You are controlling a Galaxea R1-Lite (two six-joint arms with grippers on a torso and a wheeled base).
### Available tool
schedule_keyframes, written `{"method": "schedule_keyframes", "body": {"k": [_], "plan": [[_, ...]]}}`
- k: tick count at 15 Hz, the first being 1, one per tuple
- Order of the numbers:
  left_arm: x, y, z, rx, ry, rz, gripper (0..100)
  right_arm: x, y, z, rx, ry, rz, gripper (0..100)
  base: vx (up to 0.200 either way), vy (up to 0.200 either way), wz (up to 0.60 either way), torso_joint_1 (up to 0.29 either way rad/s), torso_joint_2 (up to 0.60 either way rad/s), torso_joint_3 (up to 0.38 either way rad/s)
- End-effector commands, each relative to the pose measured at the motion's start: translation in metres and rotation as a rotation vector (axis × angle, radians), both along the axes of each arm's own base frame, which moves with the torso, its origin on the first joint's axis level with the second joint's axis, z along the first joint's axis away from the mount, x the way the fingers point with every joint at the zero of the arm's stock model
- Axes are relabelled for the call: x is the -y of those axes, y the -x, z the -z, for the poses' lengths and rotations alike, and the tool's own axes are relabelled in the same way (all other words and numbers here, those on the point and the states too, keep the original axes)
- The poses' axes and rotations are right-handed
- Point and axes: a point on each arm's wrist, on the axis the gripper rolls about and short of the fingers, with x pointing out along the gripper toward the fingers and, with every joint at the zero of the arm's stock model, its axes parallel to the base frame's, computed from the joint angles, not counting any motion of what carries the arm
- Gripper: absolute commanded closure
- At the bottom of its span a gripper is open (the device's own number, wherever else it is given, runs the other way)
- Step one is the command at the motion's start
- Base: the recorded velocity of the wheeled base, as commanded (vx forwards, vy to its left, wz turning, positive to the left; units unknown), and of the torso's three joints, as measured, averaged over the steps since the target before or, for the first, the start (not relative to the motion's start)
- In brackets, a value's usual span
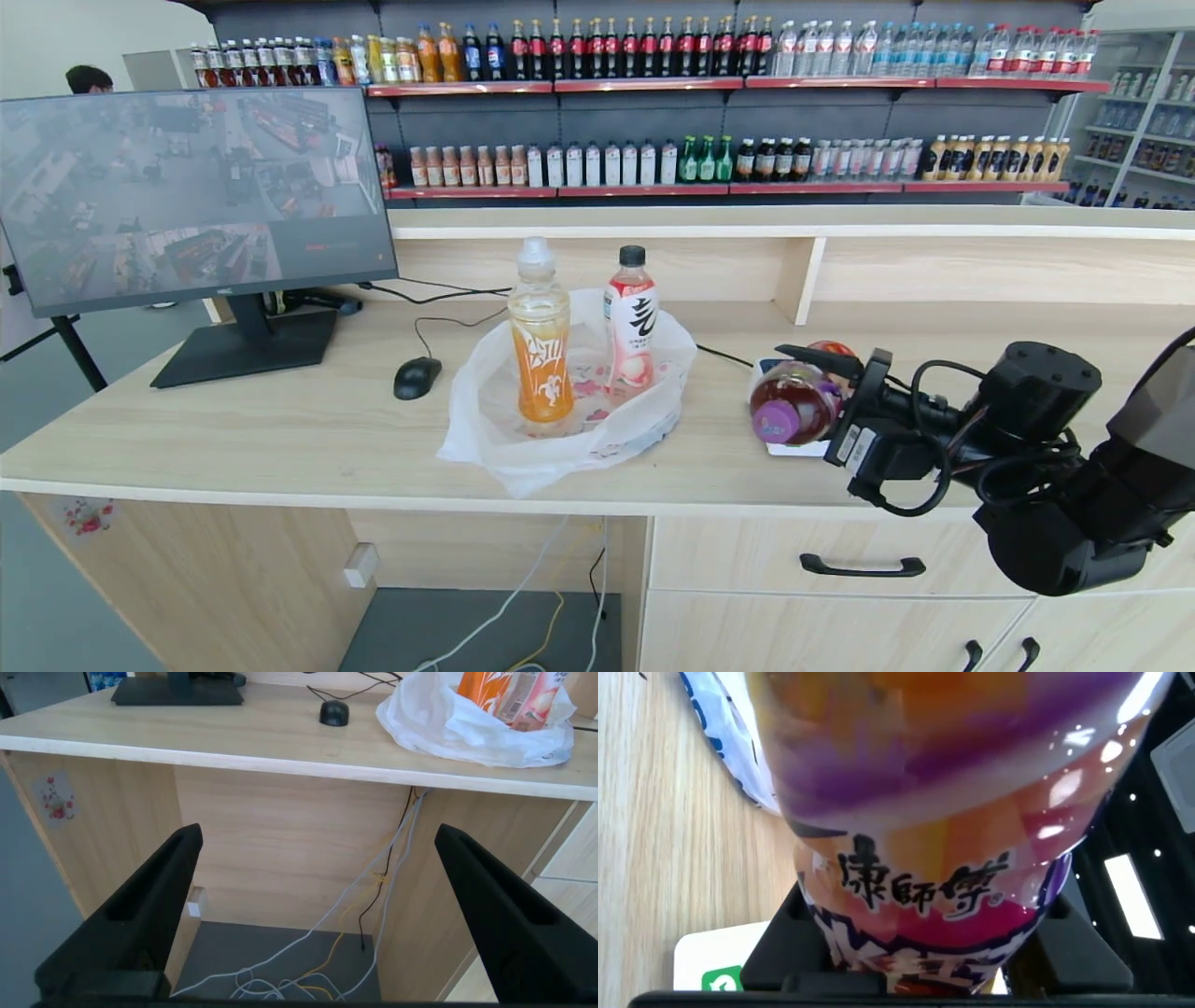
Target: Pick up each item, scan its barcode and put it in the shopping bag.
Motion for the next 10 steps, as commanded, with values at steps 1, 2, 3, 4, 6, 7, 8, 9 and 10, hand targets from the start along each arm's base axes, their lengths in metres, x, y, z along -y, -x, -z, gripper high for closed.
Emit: {"method": "schedule_keyframes", "body": {"k": [1,2,3,4,6,7,8,9,10], "plan": [[0.0,0.0,0.0,0.0,0.0,-0.002,0,-0.004,0.004,-0.011,0.02,-0.017,-0.017,100,0.0,0.0,0.0,0.0,0.0,0.0],[0.0,0.0,0.0,-0.001,0.0,0.0,0,-0.01,0.008,-0.018,0.023,-0.035,-0.038,100,0.0,0.0,0.0,0.0,0.0,0.0],[0.0,0.0,0.0,0.0,0.0,0.0,0,-0.017,0.011,-0.025,0.025,-0.052,-0.062,100,0.0,0.0,0.0,0.0,0.0,0.0],[0.0,0.0,0.0,0.0,0.0,0.0,0,-0.021,0.014,-0.03,0.021,-0.069,-0.081,100,0.0,0.0,0.0,0.0,0.0,0.0],[0.0,0.0,0.0,-0.001,0.0,0.0,0,-0.028,0.017,-0.036,0.001,-0.1,-0.112,100,0.0,0.0,0.0,0.0,0.0,0.0],[0.0,0.0,0.0,0.0,0.0,0.0,0,-0.028,0.023,-0.043,-0.001,-0.115,-0.12,100,0.0,0.0,0.0,0.0,0.0,0.0],[0.0,0.0,0.0,0.0,0.0,-0.002,0,-0.028,0.028,-0.041,-0.025,-0.118,-0.122,100,0.0,0.0,0.0,0.0,0.0,0.0],[0.0,0.0,0.0,0.0,0.0,0.0,0,-0.027,0.033,-0.044,-0.042,-0.133,-0.127,100,0.0,0.0,0.0,0.0,0.0,0.0],[0.0,0.0,0.0,0.0,0.0,0.0,0,-0.028,0.037,-0.052,-0.037,-0.151,-0.138,100,0.0,0.0,0.0,0.0,0.0,0.0]]}}
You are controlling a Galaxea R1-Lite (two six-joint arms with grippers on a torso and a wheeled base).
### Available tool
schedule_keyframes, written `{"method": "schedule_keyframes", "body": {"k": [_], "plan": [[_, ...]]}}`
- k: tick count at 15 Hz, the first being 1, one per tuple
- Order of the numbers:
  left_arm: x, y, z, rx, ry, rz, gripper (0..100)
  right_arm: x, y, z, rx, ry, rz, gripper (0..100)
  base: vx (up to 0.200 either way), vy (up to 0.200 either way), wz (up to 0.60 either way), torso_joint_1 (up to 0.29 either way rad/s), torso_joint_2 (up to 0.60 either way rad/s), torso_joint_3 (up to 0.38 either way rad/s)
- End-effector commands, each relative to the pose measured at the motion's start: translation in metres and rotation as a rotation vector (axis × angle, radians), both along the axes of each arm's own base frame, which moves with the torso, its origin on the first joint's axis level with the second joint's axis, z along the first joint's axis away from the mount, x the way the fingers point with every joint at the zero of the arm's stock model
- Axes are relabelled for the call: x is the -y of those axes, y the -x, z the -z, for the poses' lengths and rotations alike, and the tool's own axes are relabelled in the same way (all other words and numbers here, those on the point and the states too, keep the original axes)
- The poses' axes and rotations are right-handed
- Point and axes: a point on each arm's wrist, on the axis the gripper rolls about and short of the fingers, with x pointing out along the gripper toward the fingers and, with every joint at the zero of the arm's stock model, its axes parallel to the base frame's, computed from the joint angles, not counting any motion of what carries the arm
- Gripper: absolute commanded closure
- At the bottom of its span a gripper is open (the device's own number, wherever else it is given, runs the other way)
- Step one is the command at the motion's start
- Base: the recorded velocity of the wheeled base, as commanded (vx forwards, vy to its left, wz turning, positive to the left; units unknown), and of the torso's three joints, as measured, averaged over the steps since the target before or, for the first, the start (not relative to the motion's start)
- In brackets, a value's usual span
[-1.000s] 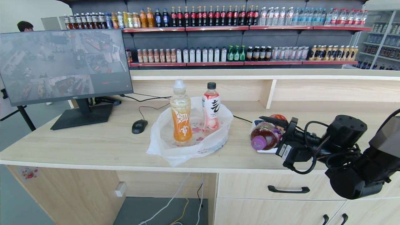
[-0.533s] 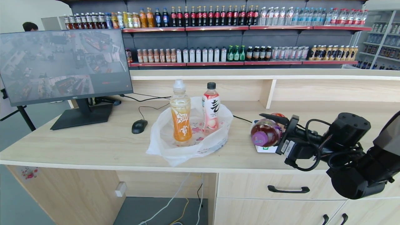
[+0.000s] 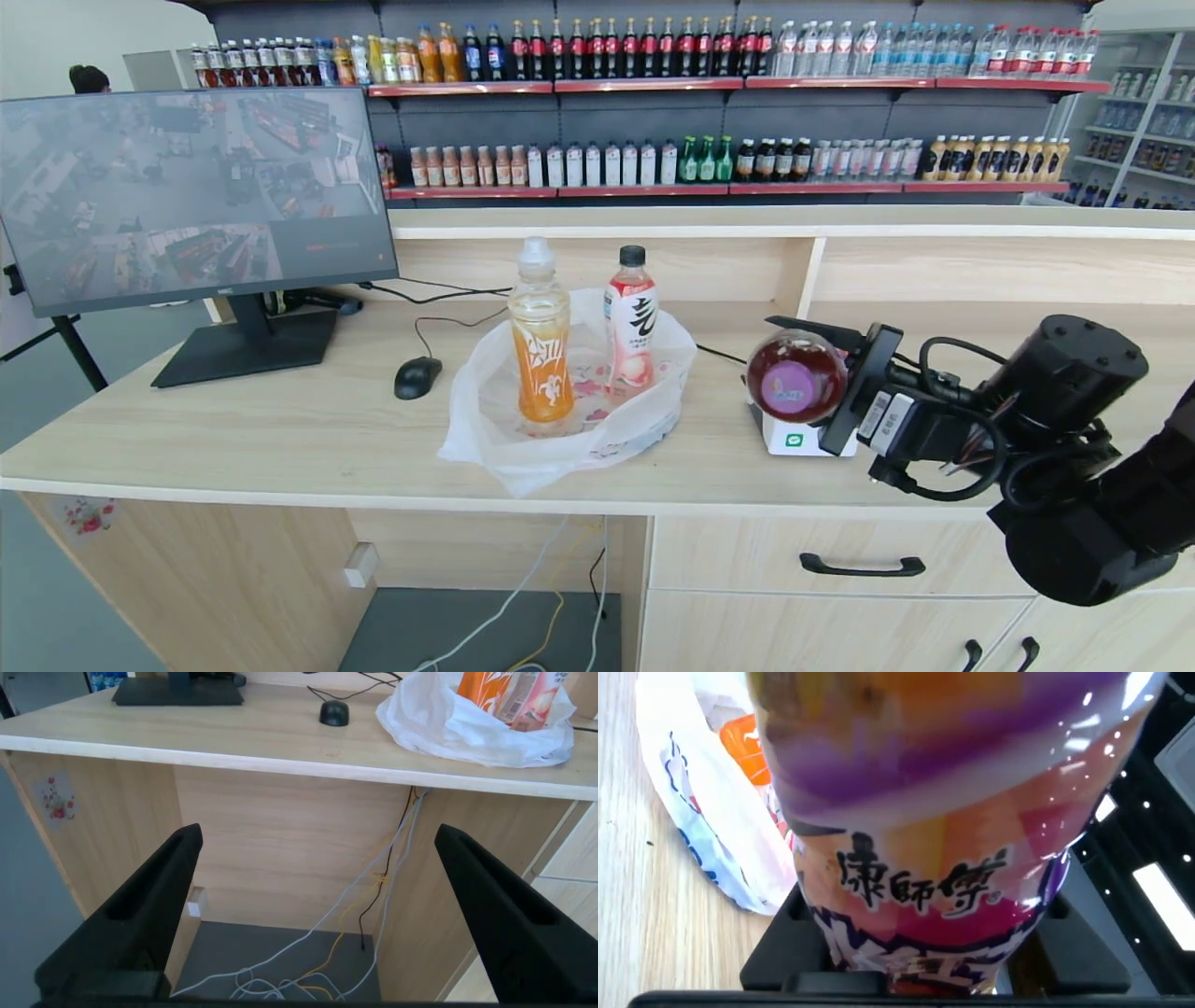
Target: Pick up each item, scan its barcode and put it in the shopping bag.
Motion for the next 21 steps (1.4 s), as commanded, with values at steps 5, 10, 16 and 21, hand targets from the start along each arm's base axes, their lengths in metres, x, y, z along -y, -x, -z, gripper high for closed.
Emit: {"method": "schedule_keyframes", "body": {"k": [5,10,16,21], "plan": [[0.0,0.0,0.0,0.0,0.0,0.0,0,-0.007,0.034,-0.04,-0.023,-0.141,-0.009,100,0.0,0.0,0.0,0.0,0.0,0.0],[0.0,0.0,0.0,0.0,0.0,0.0,0,-0.02,0.067,-0.059,-0.212,-0.405,0.043,100,0.0,0.0,0.0,0.0,0.0,0.0],[0.0,0.0,0.0,0.0,0.0,0.0,0,-0.022,0.074,-0.038,-0.621,-0.857,0.215,100,0.0,0.0,0.0,0.0,0.0,0.0],[0.0,0.0,0.0,0.0,0.0,0.0,0,-0.022,0.07,-0.021,-0.696,-0.894,0.284,100,0.0,0.0,0.0,0.0,0.0,0.0]]}}
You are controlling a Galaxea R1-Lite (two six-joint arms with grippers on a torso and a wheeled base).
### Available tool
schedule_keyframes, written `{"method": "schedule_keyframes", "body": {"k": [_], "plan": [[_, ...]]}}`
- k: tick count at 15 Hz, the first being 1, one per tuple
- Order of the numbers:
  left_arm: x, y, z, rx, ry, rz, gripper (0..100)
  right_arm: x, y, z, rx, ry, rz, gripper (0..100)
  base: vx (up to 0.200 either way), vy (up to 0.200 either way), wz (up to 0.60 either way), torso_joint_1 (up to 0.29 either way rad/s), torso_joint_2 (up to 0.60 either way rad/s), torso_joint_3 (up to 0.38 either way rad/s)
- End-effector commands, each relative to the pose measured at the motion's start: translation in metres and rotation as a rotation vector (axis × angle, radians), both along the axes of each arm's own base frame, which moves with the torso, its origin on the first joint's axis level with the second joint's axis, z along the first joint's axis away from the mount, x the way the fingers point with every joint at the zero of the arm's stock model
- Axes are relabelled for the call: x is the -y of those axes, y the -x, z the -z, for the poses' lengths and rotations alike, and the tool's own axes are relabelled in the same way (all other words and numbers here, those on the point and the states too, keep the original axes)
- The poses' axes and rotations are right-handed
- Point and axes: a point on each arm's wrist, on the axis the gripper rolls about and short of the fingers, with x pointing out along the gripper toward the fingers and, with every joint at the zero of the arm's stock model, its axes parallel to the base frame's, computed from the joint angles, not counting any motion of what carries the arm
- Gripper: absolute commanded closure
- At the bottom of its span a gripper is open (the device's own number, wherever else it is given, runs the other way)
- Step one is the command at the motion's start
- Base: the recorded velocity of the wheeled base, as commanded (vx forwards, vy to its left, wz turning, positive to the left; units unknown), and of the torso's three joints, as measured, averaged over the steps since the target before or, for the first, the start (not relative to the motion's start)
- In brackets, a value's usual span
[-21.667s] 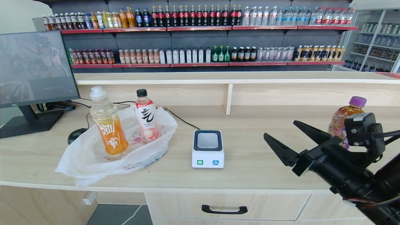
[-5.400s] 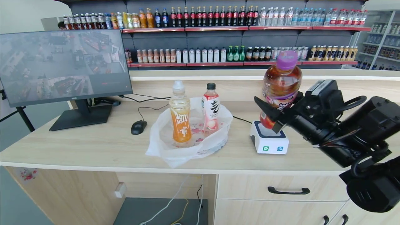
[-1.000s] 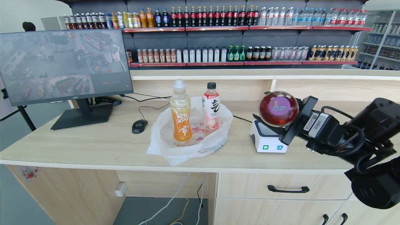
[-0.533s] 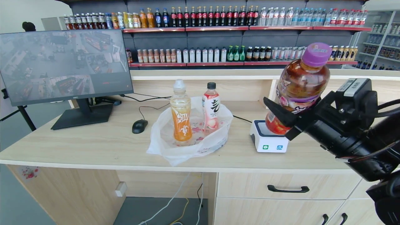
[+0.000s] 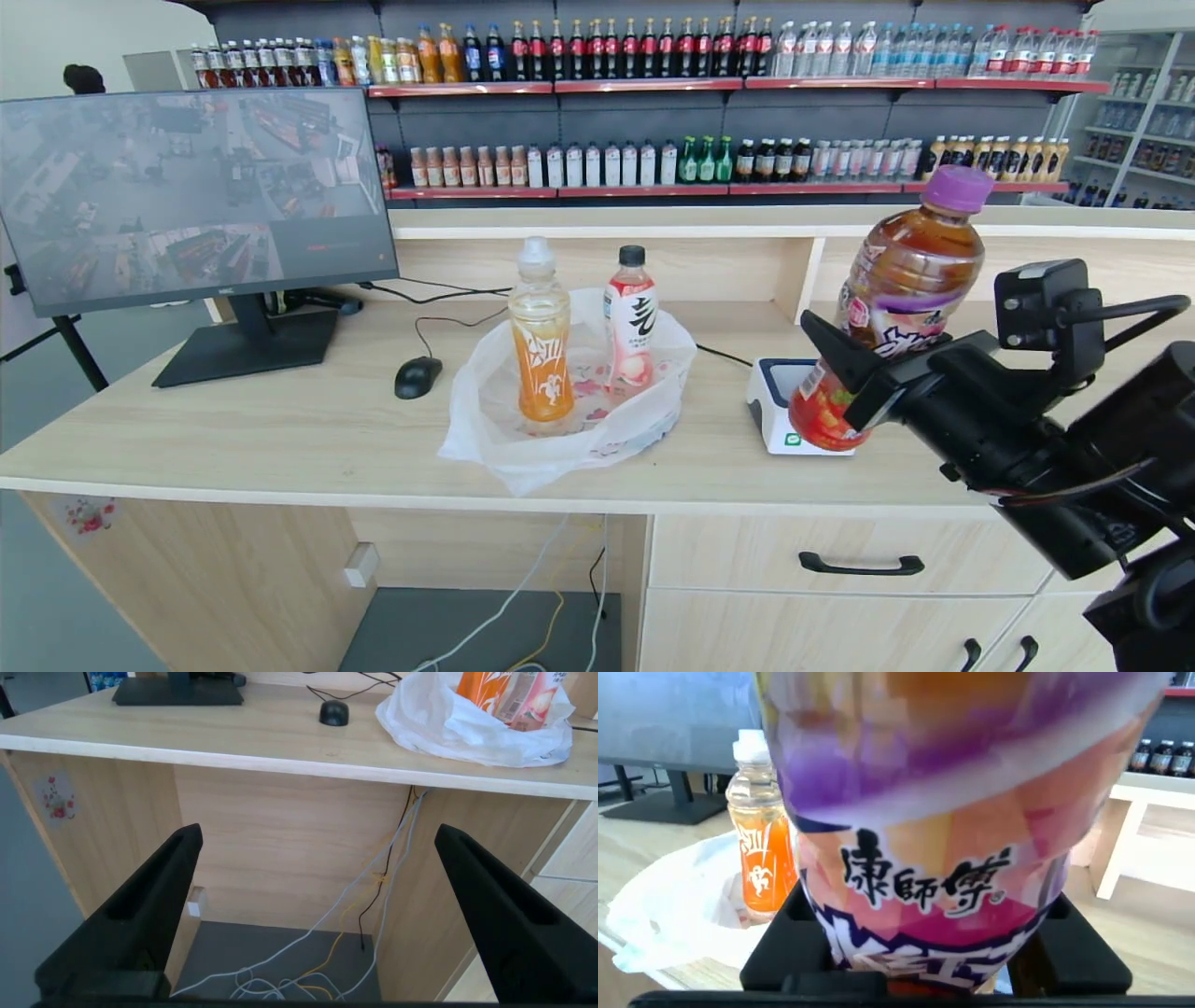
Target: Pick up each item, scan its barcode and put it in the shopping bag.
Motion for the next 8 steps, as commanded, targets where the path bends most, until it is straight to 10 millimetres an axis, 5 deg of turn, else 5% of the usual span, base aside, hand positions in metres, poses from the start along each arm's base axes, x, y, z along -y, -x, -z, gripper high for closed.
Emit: {"method": "schedule_keyframes", "body": {"k": [1,4,8], "plan": [[0.0,0.0,0.0,0.0,0.001,-0.002,0,-0.0005,-0.0006,0.0073,-0.027,0.012,0.002,100,0.0,0.0,0.0,0.0,0.0,0.0],[0.0,0.0,0.0,0.0,0.0,0.0,0,0.0,-0.0006,0.0076,-0.028,0.013,0.003,100,0.0,0.0,0.0,0.0,0.0,0.0],[0.0,-0.0001,0.0005,-0.001,0.0,0.0,0,-0.0002,-0.0017,0.0031,-0.012,0.0,0.002,100,0.0,0.2,0.0,-0.001,0.0,0.0]]}}
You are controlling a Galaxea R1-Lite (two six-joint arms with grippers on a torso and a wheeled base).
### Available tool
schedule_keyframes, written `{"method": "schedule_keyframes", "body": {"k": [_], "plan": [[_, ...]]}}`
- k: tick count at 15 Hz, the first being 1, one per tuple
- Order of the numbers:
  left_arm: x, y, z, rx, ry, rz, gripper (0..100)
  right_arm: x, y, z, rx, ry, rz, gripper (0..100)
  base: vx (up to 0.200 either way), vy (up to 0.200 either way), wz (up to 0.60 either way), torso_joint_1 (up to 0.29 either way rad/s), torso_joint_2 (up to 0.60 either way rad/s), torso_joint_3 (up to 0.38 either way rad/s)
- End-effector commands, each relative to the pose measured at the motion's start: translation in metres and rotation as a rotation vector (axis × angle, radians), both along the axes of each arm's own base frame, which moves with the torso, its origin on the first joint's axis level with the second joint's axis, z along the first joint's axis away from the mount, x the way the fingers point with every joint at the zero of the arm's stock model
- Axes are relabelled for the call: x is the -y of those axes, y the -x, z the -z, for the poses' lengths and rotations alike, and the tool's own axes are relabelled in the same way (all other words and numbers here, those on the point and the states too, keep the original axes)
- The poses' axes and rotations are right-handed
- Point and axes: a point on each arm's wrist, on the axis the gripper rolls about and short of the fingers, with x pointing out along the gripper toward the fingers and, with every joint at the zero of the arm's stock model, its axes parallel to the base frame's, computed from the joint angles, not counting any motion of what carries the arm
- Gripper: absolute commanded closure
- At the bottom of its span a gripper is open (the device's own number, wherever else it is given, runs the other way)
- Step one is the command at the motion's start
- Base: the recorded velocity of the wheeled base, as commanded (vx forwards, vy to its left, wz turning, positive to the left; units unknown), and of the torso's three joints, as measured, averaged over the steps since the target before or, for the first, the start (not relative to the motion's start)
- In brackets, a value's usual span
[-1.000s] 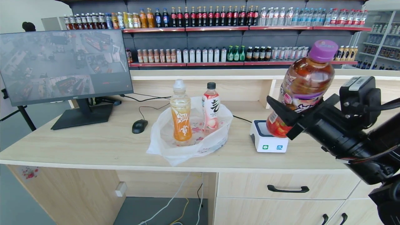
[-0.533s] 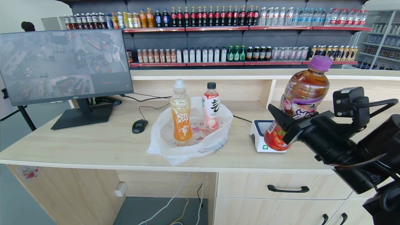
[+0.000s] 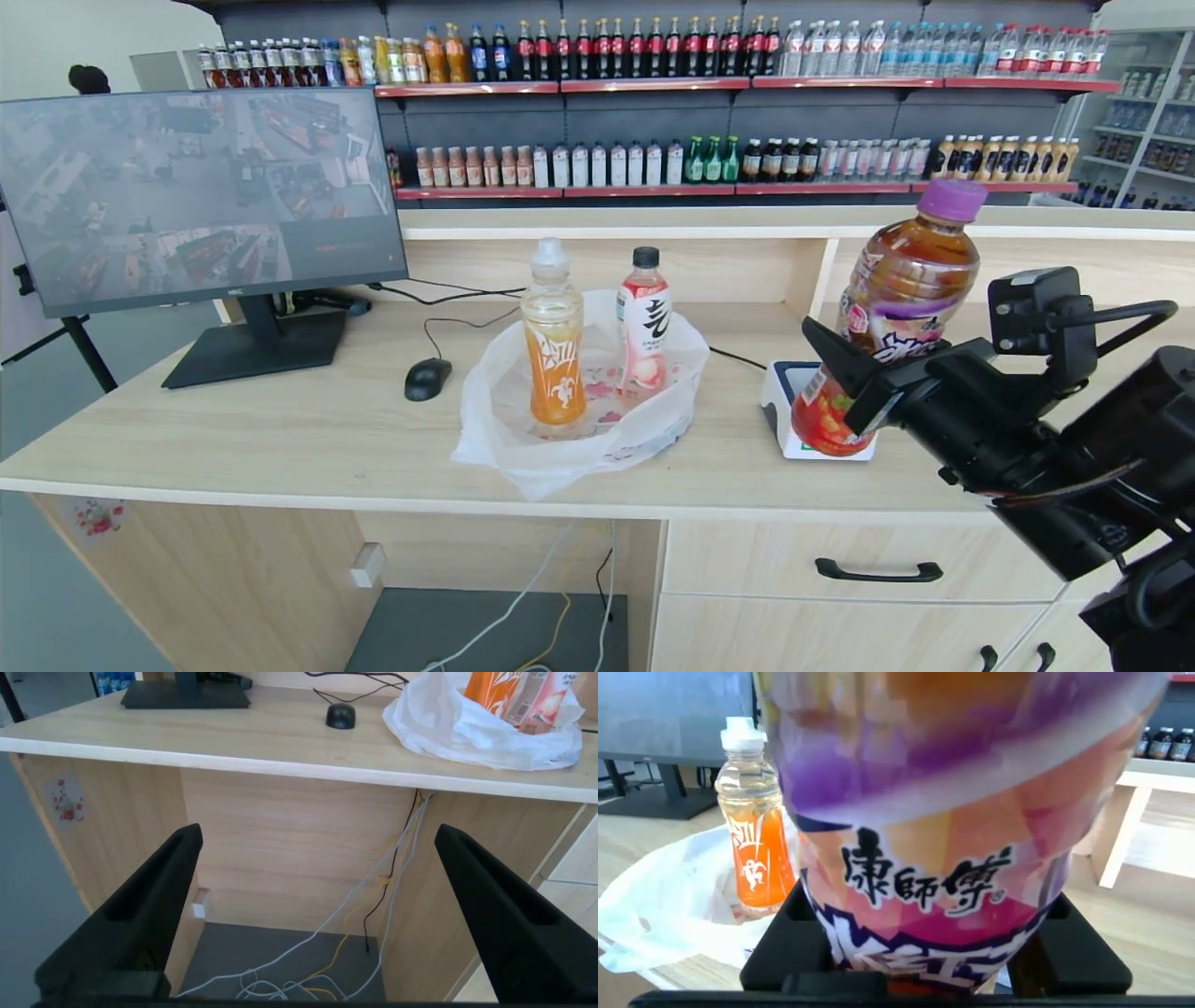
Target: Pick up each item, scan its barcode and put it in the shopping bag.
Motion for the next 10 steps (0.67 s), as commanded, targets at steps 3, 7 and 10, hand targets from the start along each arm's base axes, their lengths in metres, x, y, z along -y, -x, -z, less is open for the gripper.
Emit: {"method": "schedule_keyframes", "body": {"k": [3,7,10], "plan": [[0.0,0.0,0.0,0.001,0.003,0.0,0,-0.004,-0.006,0.002,-0.002,-0.005,-0.006,100,0.0,0.2,0.0,0.006,0.01,0.002],[0.0,0.0,0.0,0.001,0.0,0.0,0,-0.01,-0.018,0.002,0.005,-0.016,-0.006,100,0.0,0.2,0.0,0.002,0.01,0.002],[0.0,0.0,0.0,0.001,0.0,0.0,0,-0.021,-0.03,0.006,0.0,-0.018,-0.024,100,0.0,0.067,0.0,0.001,0.0,0.001]]}}
